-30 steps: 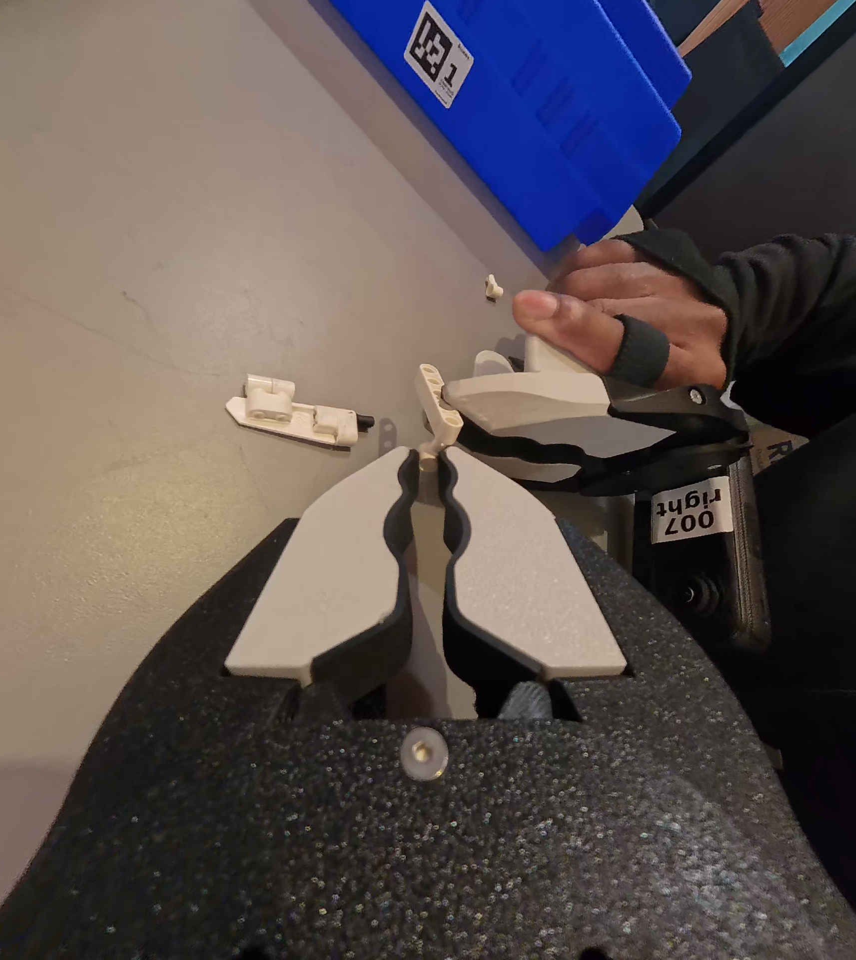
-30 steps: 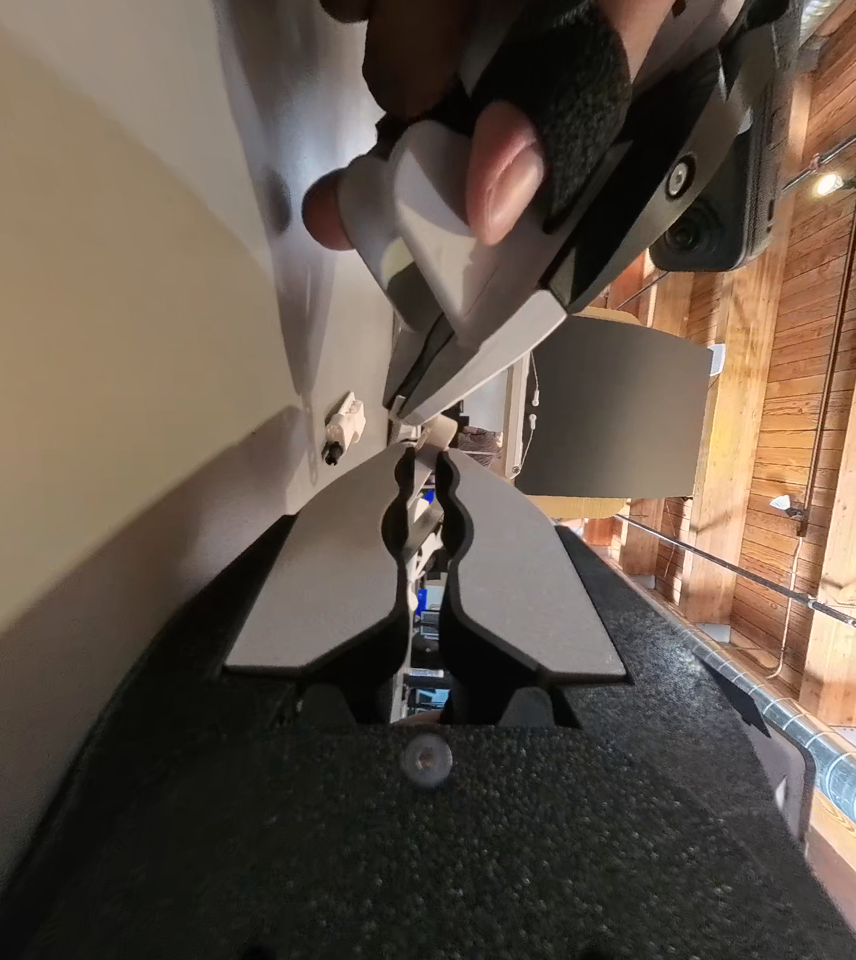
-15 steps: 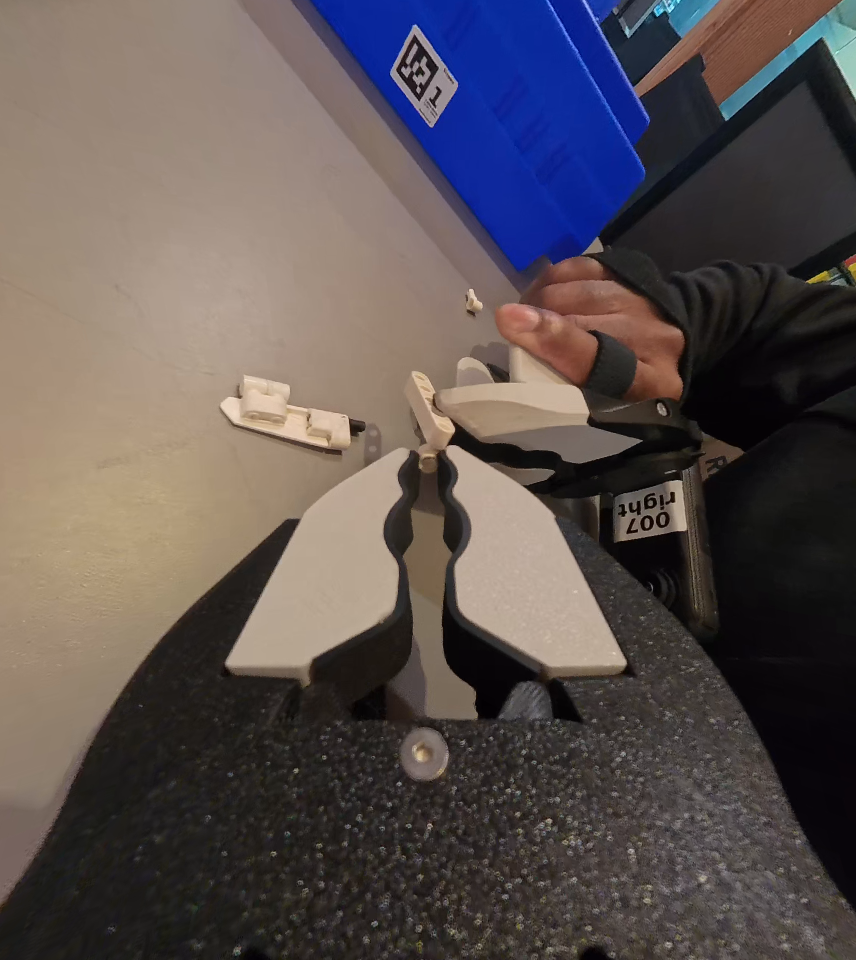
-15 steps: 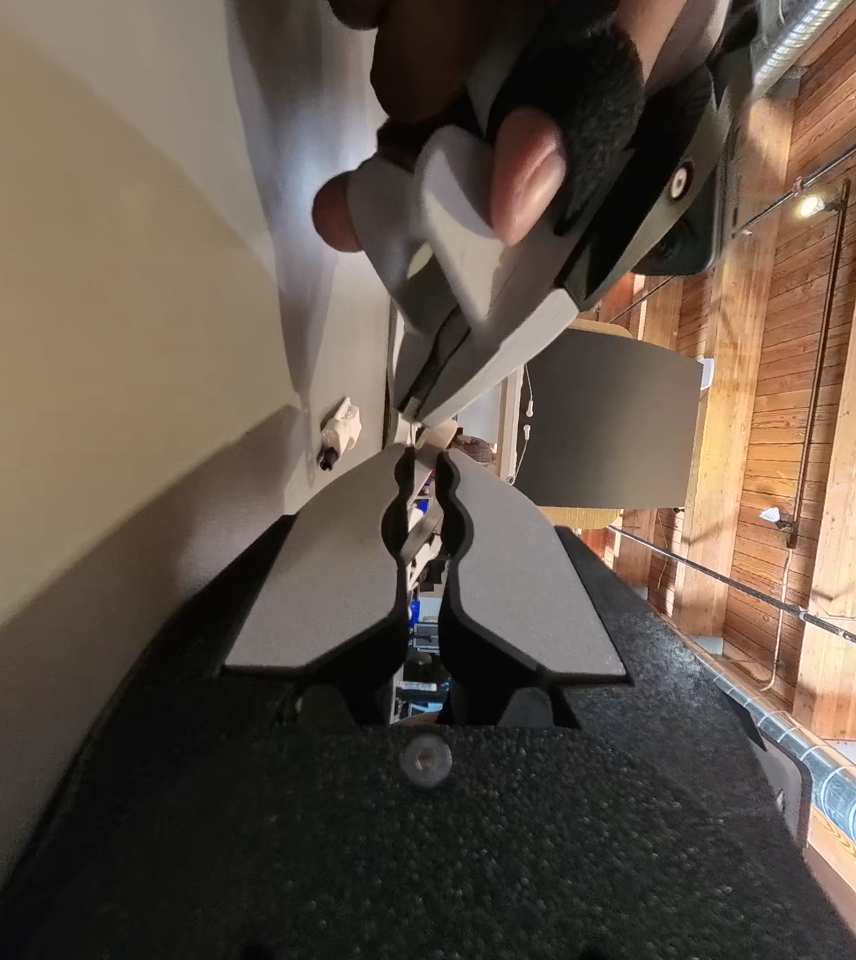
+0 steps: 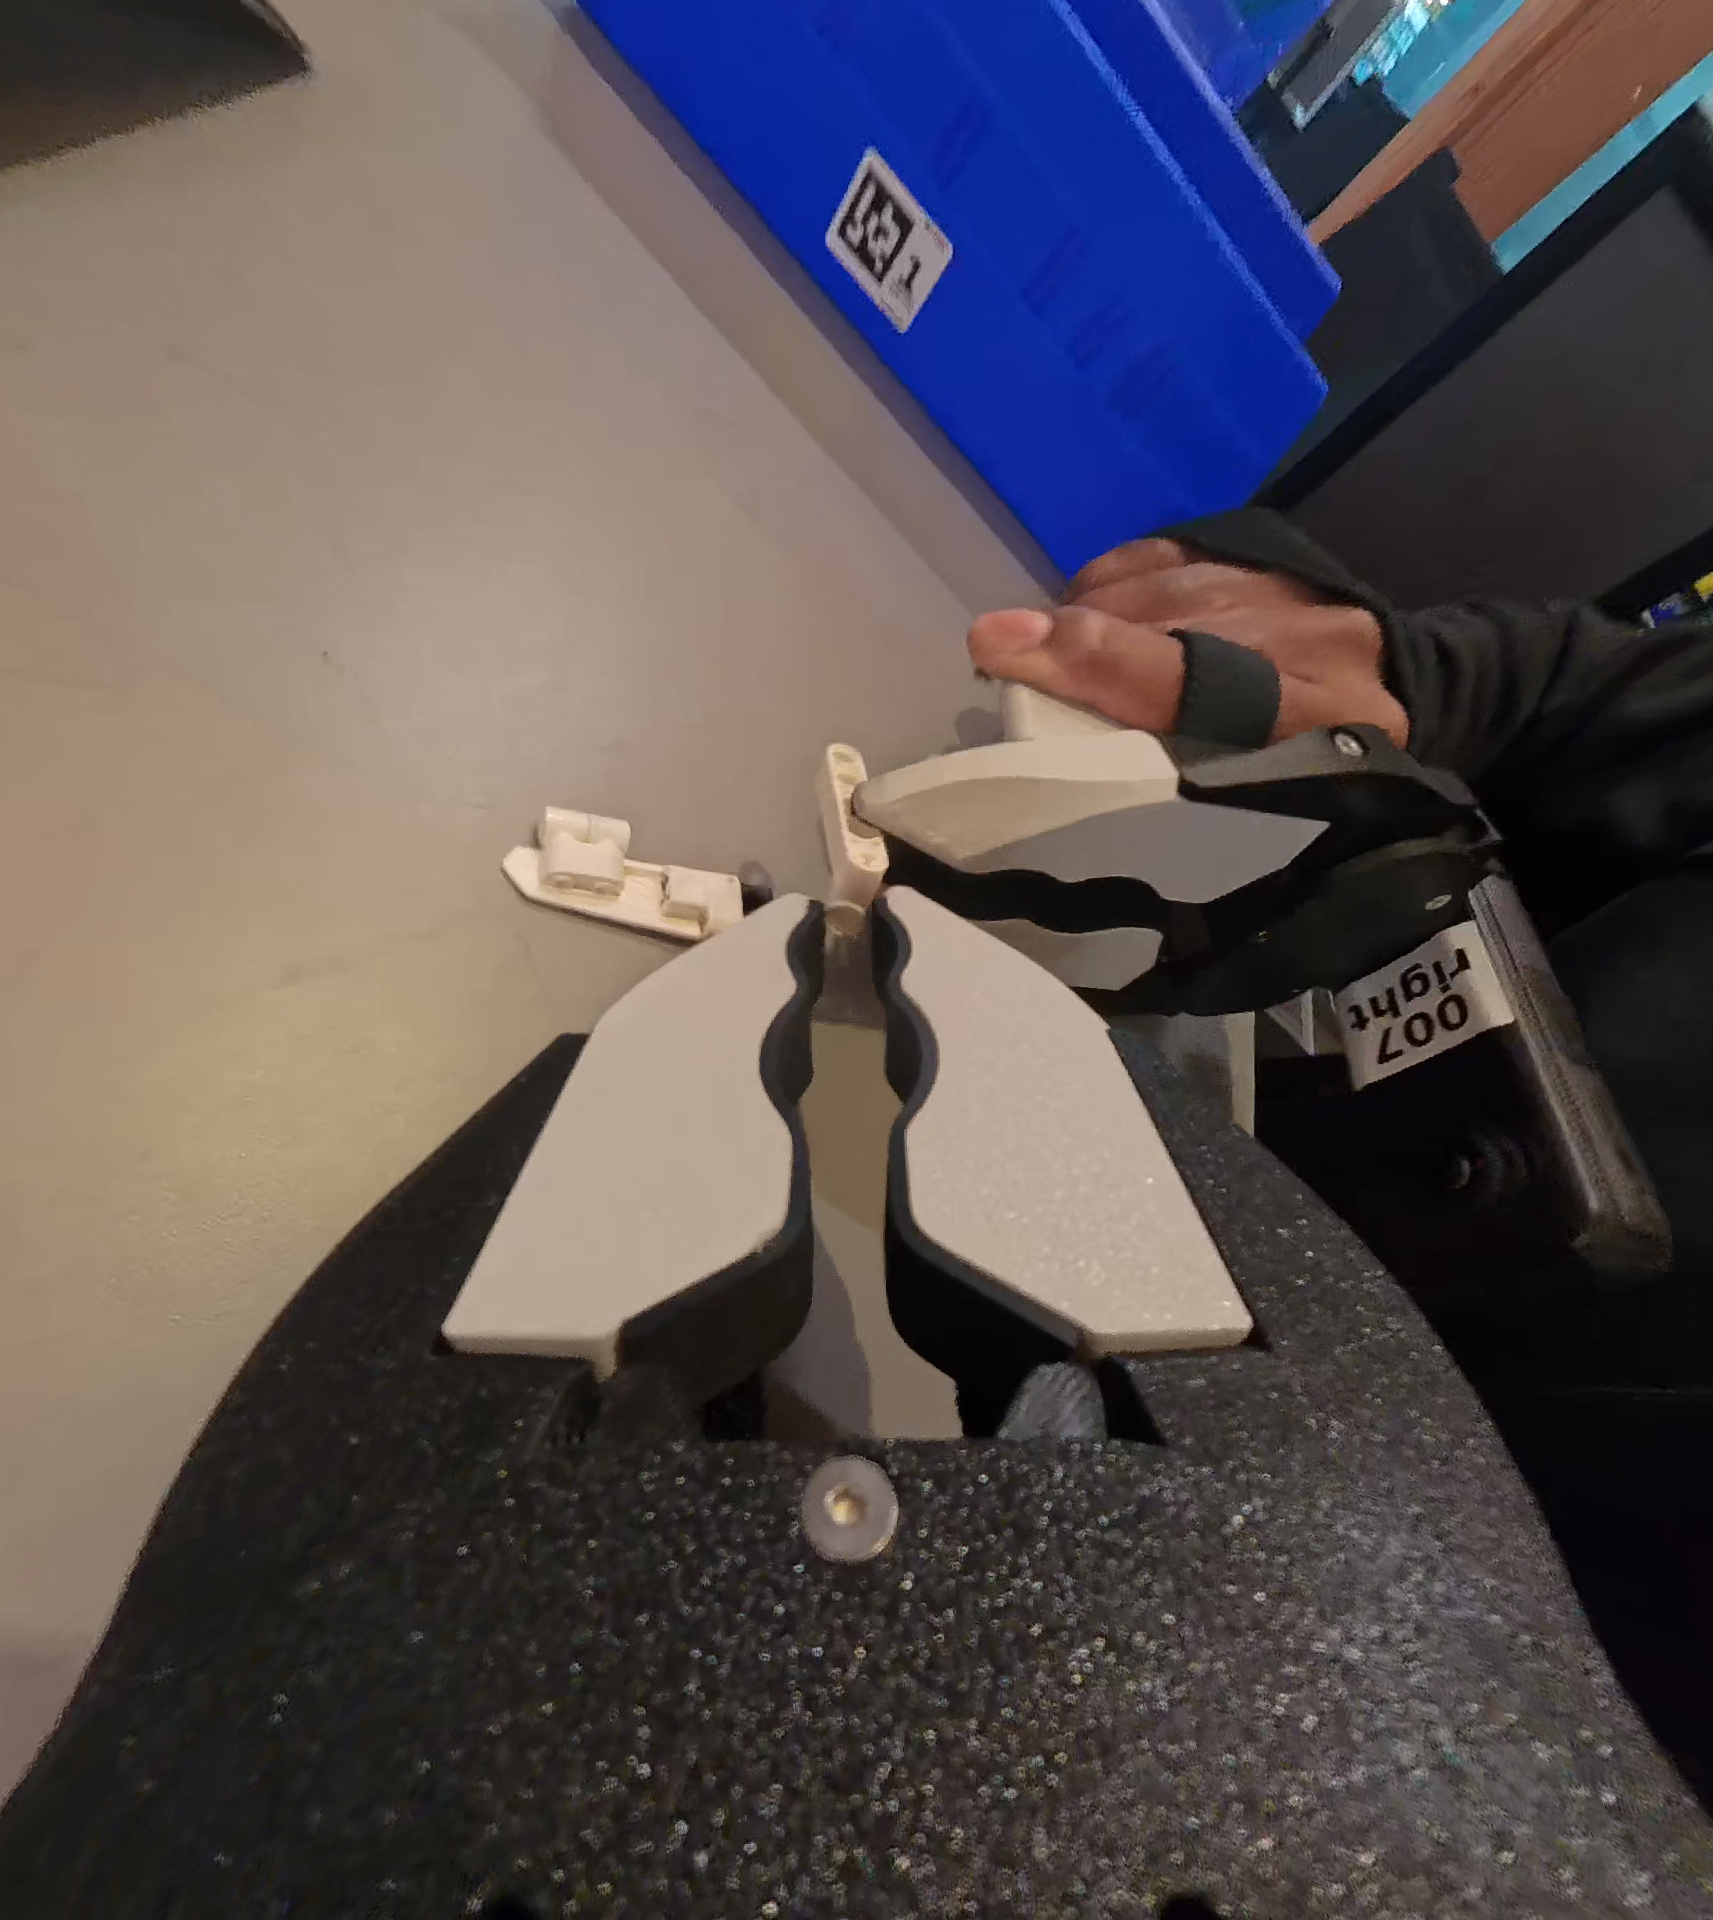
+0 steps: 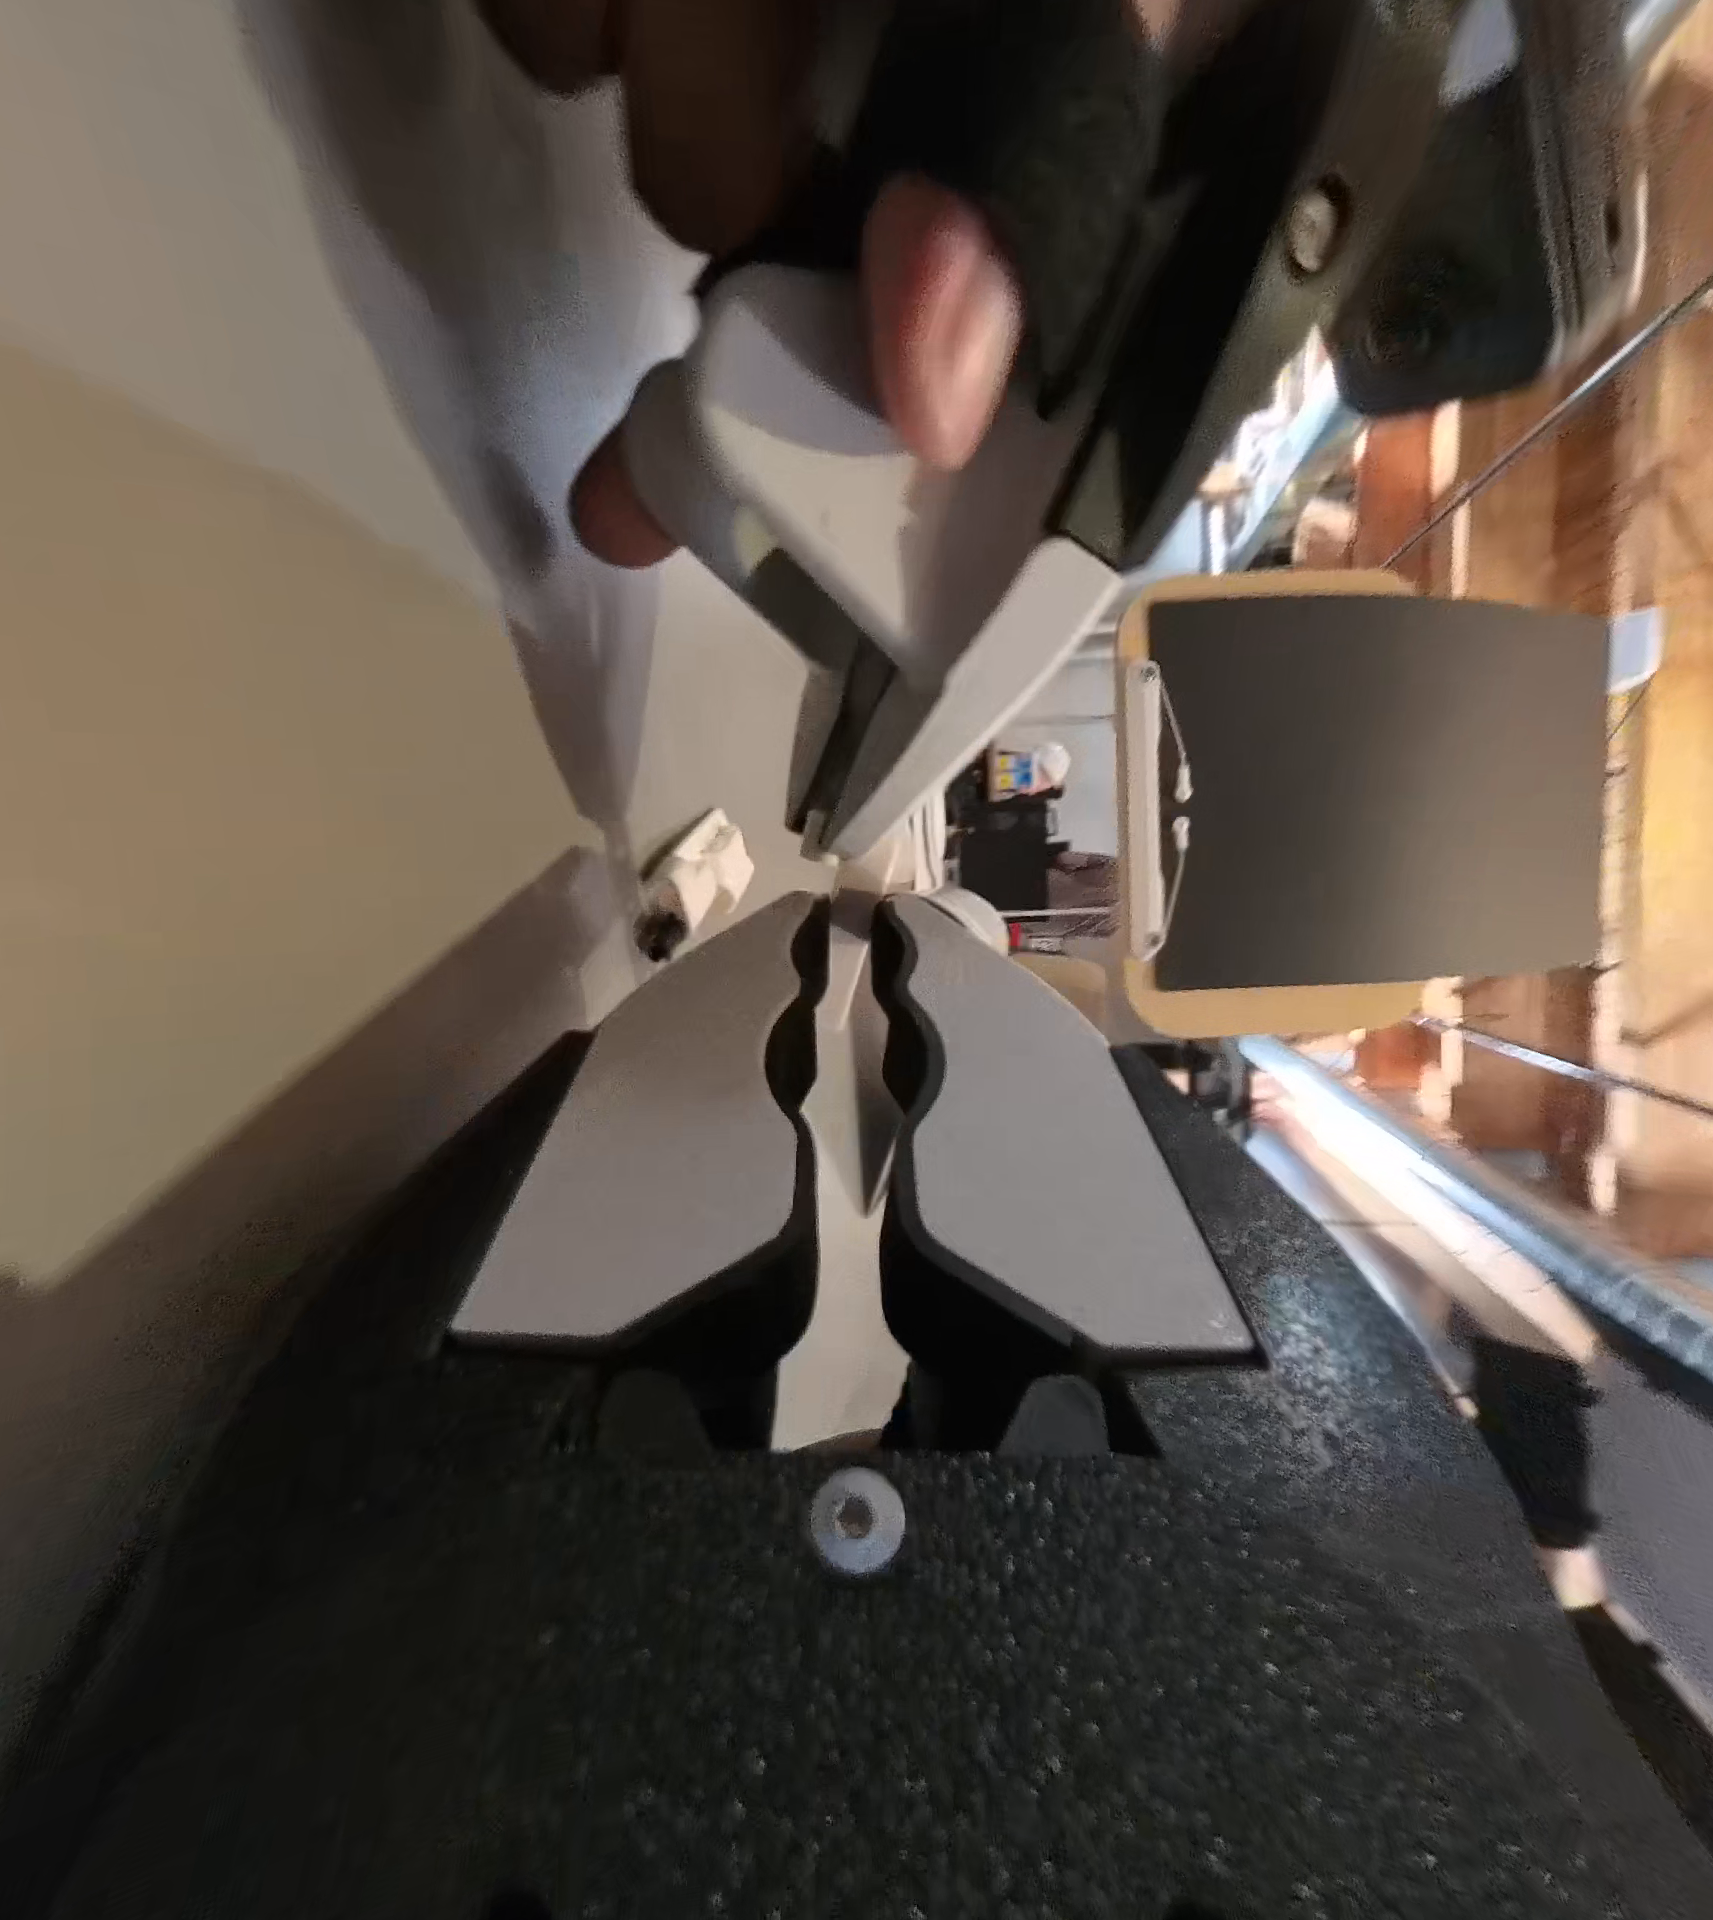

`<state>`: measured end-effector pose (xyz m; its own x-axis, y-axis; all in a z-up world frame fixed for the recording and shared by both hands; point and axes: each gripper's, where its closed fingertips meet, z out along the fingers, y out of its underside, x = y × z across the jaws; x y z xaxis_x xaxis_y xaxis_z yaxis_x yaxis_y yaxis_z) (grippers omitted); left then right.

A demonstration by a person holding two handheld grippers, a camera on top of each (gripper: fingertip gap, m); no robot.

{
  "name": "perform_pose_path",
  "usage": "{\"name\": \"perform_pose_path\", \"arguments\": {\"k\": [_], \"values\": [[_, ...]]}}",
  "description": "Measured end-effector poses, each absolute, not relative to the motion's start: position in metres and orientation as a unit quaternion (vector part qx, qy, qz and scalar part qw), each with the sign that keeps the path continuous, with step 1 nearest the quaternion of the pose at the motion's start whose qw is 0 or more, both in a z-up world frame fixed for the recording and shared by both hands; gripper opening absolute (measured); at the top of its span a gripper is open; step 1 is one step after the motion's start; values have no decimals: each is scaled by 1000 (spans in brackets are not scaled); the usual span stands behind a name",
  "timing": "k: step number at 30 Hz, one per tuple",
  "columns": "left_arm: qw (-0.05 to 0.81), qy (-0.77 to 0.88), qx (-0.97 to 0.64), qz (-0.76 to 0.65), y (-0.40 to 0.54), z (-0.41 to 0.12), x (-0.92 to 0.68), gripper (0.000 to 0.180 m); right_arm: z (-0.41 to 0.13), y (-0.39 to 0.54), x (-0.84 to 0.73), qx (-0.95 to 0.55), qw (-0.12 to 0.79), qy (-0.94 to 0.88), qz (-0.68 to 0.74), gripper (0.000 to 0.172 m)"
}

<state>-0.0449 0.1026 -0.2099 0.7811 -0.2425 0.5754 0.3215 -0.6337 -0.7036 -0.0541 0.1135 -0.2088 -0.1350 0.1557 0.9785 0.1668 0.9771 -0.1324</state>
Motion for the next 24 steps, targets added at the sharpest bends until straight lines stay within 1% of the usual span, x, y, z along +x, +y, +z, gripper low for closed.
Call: {"name": "perform_pose_path", "arguments": {"k": [4, 8, 12, 14, 18, 23, 24], "values": [[462, -31, -829, -314, 106, -201, -58, 15, -219, 118, -55, -170, 585, -793, 33, 8], [456, -26, -836, -305, 106, -203, -56, 19, -220, 120, -53, -258, 520, -810, 86, 8], [449, -12, -843, -295, 106, -207, -51, 19, -240, 115, -41, -354, 397, -837, 125, 8], [448, -6, -844, -294, 105, -208, -49, 19, -243, 117, -35, -395, 365, -832, 133, 8], [444, -1, -845, -297, 104, -208, -48, 19, -247, 119, -18, -460, 265, -830, 169, 8], [439, 7, -849, -294, 102, -209, -46, 19, -248, 130, -15, -493, 238, -814, 195, 8], [440, 8, -849, -293, 102, -209, -46, 19, -247, 131, -14, -496, 237, -812, 198, 11]]}}
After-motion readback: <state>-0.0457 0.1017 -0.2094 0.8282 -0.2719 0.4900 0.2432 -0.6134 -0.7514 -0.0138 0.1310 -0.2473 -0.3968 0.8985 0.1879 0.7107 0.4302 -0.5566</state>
